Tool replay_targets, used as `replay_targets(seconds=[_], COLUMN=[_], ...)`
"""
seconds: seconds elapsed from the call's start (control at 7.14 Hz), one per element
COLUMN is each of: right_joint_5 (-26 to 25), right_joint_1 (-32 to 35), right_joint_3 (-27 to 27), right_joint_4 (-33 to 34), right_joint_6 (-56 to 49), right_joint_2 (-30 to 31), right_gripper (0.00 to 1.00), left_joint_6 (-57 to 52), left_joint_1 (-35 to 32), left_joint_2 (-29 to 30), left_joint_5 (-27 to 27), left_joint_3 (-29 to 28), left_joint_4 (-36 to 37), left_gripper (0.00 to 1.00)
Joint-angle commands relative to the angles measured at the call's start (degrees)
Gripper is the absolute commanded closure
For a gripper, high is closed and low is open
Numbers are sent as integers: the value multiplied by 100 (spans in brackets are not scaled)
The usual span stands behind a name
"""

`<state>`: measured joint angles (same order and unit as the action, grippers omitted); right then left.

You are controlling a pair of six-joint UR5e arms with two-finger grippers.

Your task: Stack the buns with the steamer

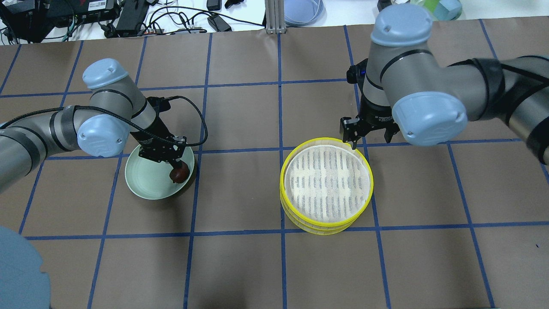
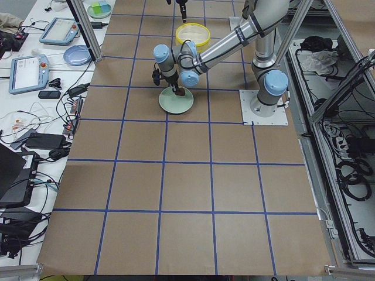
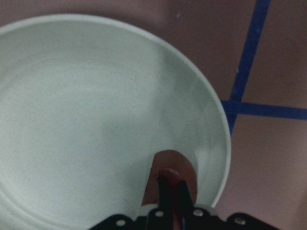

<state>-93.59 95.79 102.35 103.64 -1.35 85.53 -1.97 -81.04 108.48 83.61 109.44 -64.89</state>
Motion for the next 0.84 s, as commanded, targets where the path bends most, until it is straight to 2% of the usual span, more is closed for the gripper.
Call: replay_targets(seconds=[0.0, 0.14, 0.28, 0.56, 0.7], right_joint_5=[69, 113, 339, 377, 385], right_joint_1=[-68, -69, -69, -112, -113], right_joint_3=[-800, -1283, -1679, -1736, -1762], right_joint_4=[-867, -1290, -1546, -1602, -1584], right_joint_6=[4, 12, 30, 39, 39], right_joint_2=[559, 639, 649, 658, 666], right_gripper=[0, 1, 0, 0, 0], left_joint_6=[-22, -14, 91, 914, 1597], left_joint_1=[-9, -9, -26, -445, -1109], left_joint_2=[-133, -273, -414, -1010, -1230], left_joint_5=[7, -2, -54, -38, 23], left_joint_3=[-202, -525, -781, -845, -845], left_joint_4=[2, -67, -529, -692, -709], left_gripper=[89, 100, 100, 100, 100])
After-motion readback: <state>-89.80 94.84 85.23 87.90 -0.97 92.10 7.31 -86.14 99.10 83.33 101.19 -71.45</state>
